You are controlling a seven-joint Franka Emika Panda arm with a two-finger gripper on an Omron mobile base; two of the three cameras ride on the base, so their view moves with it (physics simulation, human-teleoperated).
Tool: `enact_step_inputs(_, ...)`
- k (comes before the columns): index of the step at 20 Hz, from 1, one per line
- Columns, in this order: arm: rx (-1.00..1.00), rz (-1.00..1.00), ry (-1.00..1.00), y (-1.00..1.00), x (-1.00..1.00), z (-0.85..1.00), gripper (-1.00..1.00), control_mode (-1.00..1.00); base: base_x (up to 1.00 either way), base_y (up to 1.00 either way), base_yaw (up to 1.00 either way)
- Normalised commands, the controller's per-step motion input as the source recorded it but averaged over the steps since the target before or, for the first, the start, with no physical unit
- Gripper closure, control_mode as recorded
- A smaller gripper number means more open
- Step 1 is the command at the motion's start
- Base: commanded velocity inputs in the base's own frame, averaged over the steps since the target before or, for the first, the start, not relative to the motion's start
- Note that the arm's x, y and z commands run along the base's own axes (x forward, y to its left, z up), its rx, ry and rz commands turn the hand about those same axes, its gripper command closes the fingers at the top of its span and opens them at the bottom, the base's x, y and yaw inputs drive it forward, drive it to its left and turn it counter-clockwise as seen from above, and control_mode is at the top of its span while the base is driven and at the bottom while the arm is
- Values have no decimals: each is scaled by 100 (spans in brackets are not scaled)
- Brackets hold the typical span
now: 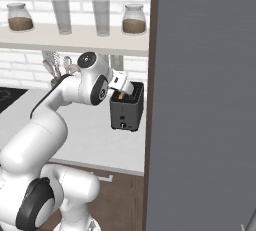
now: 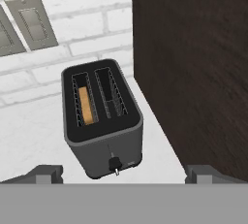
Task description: Start the toaster. Once the lever pops up, take the bread to the plate on the dining counter.
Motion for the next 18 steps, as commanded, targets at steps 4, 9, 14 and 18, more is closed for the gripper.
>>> enact_step_inputs(4, 0, 0, 0, 0, 0, 0, -100, -100, 0, 0, 0)
enact_step_inputs(9, 0, 0, 0, 0, 0, 0, -100, -100, 0, 0, 0)
enact_step_inputs(14, 0, 0, 0, 0, 0, 0, -100, -100, 0, 0, 0)
enact_step_inputs(18, 0, 0, 0, 0, 0, 0, -100, -100, 0, 0, 0)
